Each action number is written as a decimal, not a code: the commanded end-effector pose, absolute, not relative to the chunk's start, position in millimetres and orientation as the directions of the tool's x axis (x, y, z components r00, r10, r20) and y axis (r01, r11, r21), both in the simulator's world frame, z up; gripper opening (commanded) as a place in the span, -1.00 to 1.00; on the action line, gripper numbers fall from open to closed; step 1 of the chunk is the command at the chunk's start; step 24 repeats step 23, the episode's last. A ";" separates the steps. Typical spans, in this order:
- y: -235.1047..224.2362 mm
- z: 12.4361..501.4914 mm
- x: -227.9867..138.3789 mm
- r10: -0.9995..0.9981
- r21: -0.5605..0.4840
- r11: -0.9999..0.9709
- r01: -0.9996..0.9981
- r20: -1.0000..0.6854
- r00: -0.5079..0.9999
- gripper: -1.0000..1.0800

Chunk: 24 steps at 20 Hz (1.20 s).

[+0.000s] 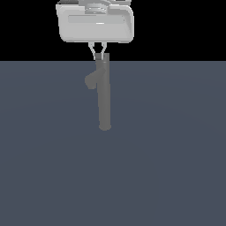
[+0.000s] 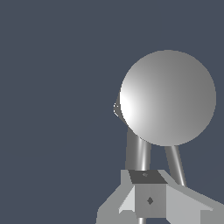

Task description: Turn on the faucet by rotating a designated handle.

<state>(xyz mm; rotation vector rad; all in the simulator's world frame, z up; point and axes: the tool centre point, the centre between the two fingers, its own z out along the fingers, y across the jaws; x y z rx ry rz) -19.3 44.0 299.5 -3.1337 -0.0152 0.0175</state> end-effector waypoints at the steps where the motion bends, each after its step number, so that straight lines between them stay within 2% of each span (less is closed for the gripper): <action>1: -1.8 300.5 -6.6 -0.045 -0.001 -0.999 -0.045 0.001 0.999 -1.00; 3: -8.5 300.7 -5.1 -0.048 0.000 -0.999 -0.048 0.000 0.999 -1.00; 4: 32.2 299.7 -17.0 0.010 -0.009 -1.000 0.010 -0.018 1.000 -1.00; 24: -24.3 300.7 41.0 -0.048 0.000 -0.999 -0.048 0.000 0.999 -1.00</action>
